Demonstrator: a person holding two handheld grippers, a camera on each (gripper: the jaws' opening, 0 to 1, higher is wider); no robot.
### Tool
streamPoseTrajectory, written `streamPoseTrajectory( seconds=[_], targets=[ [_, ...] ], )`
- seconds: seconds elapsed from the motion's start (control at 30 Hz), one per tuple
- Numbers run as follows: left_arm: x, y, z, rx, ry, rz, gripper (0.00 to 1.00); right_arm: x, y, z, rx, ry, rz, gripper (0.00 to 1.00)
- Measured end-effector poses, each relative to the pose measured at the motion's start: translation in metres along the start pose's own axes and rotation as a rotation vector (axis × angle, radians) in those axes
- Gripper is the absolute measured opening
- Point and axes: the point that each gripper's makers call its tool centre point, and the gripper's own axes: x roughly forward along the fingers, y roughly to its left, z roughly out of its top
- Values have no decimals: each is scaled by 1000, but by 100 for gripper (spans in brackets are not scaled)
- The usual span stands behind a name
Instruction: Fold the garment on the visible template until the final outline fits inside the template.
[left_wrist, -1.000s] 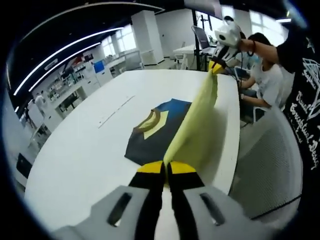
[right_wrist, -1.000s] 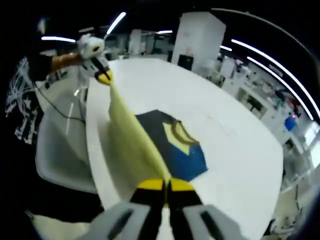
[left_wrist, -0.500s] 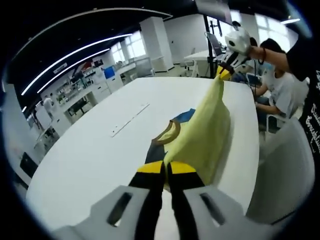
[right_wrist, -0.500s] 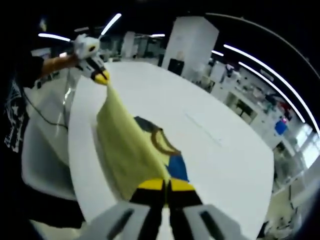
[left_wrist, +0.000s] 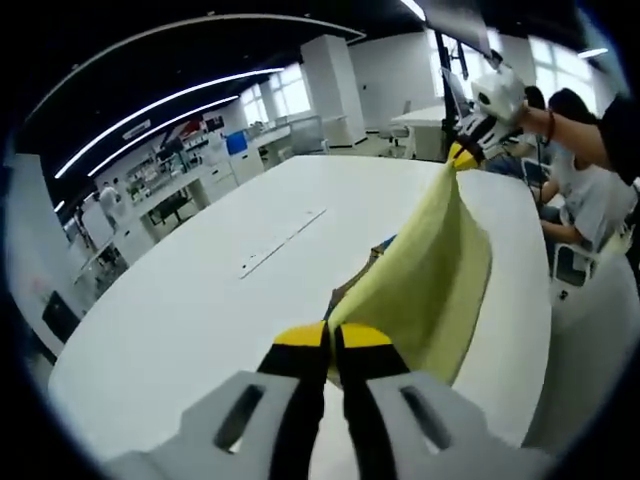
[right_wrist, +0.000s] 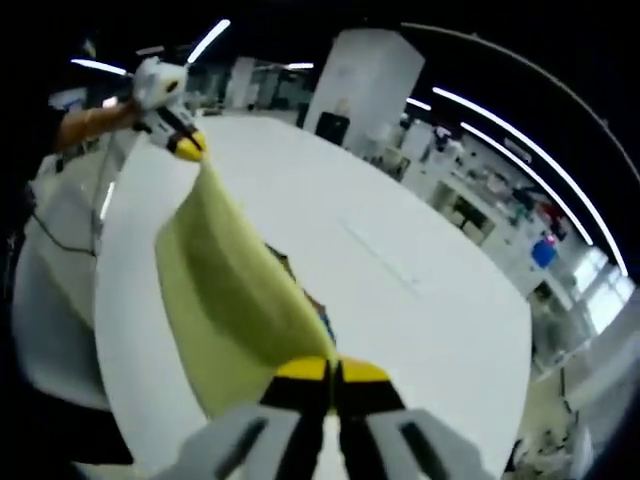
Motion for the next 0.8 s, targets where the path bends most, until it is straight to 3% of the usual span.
streamPoseTrajectory(
  seconds=[0.1,0.3,0.47,0.8],
  targets=[
    [8,6,-3,25,17,5,0,14,-7,0,-44,21,-14,0],
    [26,25,-16,12,44,23,0,29,-12,-2,-47,54,-22,0],
    [39,29,-27,6,84,32,0,47,-18,-8,30,69,-8,0],
    [69,37,-42,-36,137,39,0,84,-21,-24,18,140,-8,0]
  ],
)
